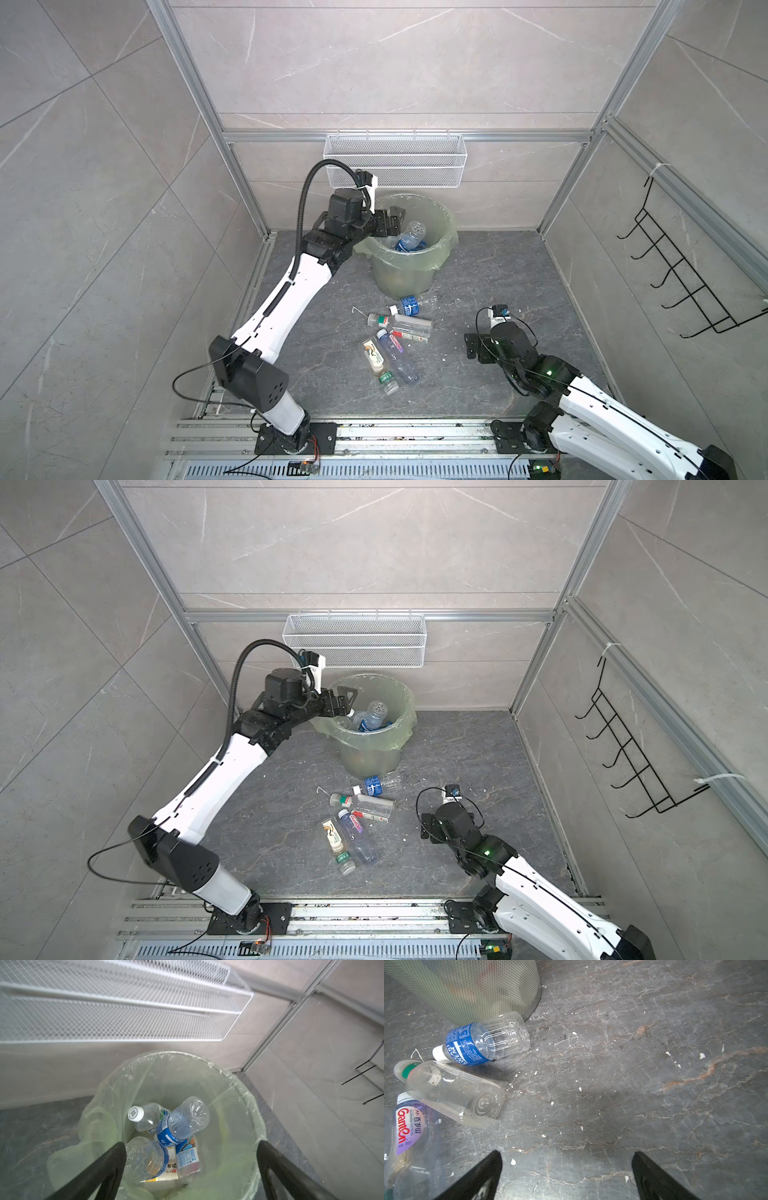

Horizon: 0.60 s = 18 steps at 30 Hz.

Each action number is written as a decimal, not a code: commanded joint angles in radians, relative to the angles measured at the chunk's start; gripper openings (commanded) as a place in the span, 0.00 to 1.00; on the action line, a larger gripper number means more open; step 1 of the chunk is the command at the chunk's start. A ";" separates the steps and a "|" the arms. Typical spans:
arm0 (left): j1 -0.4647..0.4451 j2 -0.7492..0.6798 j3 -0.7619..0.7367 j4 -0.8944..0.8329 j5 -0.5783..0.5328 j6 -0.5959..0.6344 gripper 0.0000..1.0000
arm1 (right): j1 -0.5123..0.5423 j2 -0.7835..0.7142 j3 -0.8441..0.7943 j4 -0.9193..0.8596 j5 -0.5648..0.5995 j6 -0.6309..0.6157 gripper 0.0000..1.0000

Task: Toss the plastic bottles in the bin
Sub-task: 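Carry the clear bottle over the bin with the left gripper and release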

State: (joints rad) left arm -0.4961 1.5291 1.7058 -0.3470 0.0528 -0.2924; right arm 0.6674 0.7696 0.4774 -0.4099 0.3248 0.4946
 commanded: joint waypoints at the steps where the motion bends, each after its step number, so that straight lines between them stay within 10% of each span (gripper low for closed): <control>1: 0.004 -0.128 -0.069 0.094 -0.018 -0.006 1.00 | 0.007 0.006 0.003 0.020 -0.017 -0.009 0.99; 18: 0.005 -0.462 -0.587 0.095 -0.116 -0.048 1.00 | 0.257 0.308 0.204 0.078 0.043 -0.079 0.94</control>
State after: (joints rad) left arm -0.4946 1.1305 1.1423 -0.2710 -0.0296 -0.3145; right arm 0.8982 1.0397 0.6338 -0.3618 0.3485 0.4438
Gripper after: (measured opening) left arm 0.997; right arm 0.946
